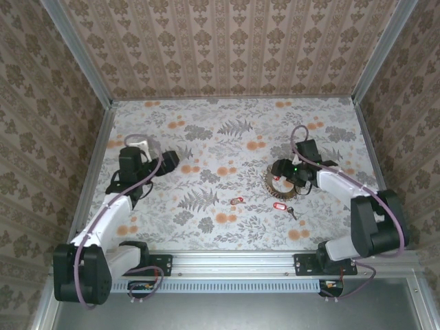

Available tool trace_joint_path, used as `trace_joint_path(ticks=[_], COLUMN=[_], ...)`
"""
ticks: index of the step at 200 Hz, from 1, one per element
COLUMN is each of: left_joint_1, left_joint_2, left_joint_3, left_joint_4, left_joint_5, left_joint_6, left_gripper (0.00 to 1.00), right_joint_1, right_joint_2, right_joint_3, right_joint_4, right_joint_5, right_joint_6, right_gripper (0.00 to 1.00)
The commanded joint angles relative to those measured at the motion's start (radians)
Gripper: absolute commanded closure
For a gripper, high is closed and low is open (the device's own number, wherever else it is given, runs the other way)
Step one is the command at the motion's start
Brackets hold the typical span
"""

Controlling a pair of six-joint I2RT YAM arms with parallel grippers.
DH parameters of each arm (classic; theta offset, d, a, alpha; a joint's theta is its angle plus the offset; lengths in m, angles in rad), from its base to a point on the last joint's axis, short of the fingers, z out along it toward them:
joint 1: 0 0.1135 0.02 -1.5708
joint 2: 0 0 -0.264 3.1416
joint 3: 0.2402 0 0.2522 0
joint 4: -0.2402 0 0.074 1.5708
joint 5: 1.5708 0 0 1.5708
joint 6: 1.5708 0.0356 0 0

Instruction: Put the keys on the keyring

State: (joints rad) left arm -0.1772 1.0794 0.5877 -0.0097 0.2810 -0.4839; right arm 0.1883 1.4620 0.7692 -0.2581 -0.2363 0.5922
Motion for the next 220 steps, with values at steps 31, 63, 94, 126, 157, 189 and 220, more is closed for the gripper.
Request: trace_joint_path(ticks=[31, 63, 94, 126, 157, 189, 220], left_joint_1=[-0.115, -0.143, -0.155, -0.166, -0.187, -0.217, -0.267], left_joint_2=[0.119, 0.185, 0.24, 0.299, 0.355, 0.429, 0.52], left_joint_3=[0.091, 0.12, 0.155, 0.199, 0.235, 0.278, 0.349], left_joint_4=[-0.014, -0.004, -0.008, -0.015, -0.013, -0.014, -0.029], left_joint_5=[0.057, 0.064, 0.083, 0.117, 0.145, 0.191, 0.242], left_joint_6=[0.031, 0.029, 0.046, 0.057, 0.06, 0.055, 0.056], left_gripper=[0.0, 0.0, 0.0, 0.02, 0.05, 0.11, 0.19], right_joint_1=[0.068, 0.1, 0.131, 0.161, 0.201, 0.235, 0.214], right_joint_2=[0.15, 0.2, 0.242, 0.281, 0.346, 0.381, 0.236], right_joint_3=[0.097, 0.118, 0.146, 0.177, 0.24, 0.323, 0.283], right_joint_4=[-0.024, 0.003, 0.019, 0.064, 0.13, 0.118, 0.044], right_joint_5=[0.003, -0.019, -0.024, -0.052, -0.106, -0.116, 0.013], right_joint_6=[0.011, 0.027, 0.055, 0.097, 0.15, 0.154, 0.119], right_gripper=[0.37, 0.39, 0.39, 0.4, 0.4, 0.42, 0.42])
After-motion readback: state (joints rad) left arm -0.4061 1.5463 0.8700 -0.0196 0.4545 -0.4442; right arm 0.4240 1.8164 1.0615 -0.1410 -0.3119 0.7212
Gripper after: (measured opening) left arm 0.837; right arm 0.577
